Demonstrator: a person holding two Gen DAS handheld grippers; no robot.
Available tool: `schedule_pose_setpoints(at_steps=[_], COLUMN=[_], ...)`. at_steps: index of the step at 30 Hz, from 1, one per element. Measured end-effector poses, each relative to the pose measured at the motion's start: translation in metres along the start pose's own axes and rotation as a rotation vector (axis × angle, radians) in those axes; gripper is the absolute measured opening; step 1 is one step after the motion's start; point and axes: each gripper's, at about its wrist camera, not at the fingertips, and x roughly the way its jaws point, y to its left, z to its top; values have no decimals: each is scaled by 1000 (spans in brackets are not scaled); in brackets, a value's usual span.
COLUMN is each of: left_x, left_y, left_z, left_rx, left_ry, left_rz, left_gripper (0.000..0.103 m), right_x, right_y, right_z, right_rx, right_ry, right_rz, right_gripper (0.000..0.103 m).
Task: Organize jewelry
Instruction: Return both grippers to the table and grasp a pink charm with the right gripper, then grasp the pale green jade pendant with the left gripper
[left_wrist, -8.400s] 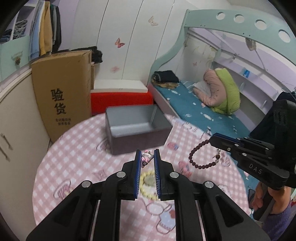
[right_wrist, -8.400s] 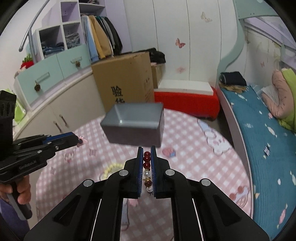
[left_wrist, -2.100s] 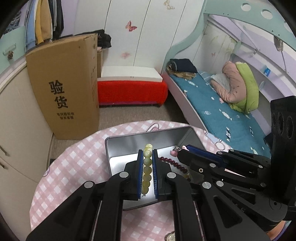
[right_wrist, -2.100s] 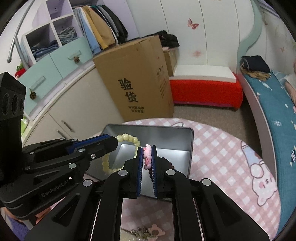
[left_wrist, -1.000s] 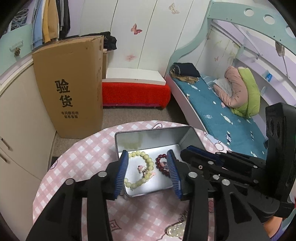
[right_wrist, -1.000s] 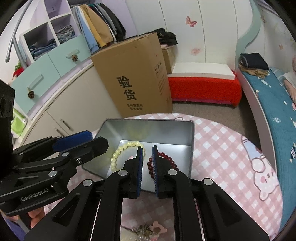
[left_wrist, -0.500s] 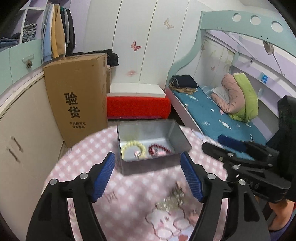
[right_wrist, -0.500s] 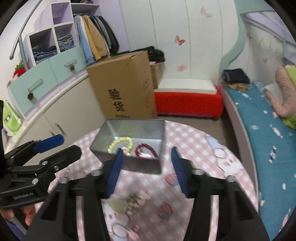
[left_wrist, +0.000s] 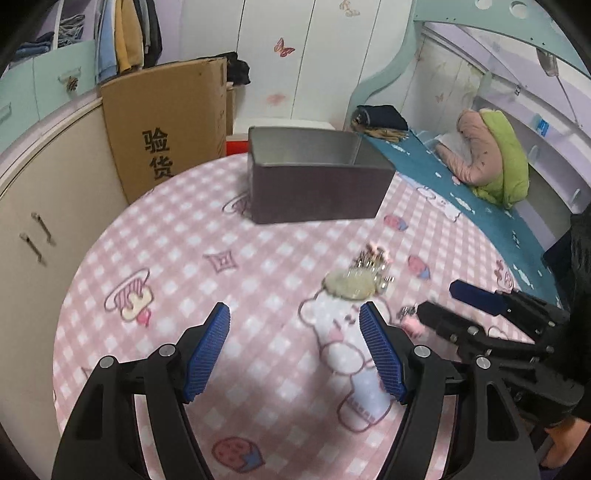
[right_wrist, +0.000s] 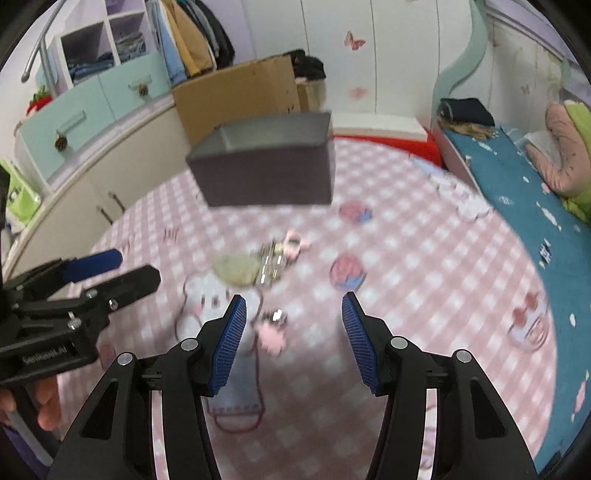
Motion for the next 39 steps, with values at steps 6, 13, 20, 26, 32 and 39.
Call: schedule_pose_setpoints(at_steps=[6,13,20,26,32,39], left_x=[2,8,24,45,62,73], left_y=[4,-3,-14,-20,-29,-38], left_z=[-9,-8,-1,7,17,25], left_rx=[-11,-8,-9,-10,33,82], left_ry=[20,38,64,93,101,97], left_rz=[-2,-32,-63,-72,-40,-7], left_gripper=[70,70,70,70,70,70], right_x=[11,15,11,6,7,12], right_y=[13,13,-11,-36,-50,-54], right_z=[-11,-11,-5,3,10,15], right_rx=[-52,-87,-37,17,44,58], right_ry=[18,30,10,-11,-19,-14], right_rz=[-19,-14,-26,-34,-11,13], right_gripper=[52,17,17,17,17,17])
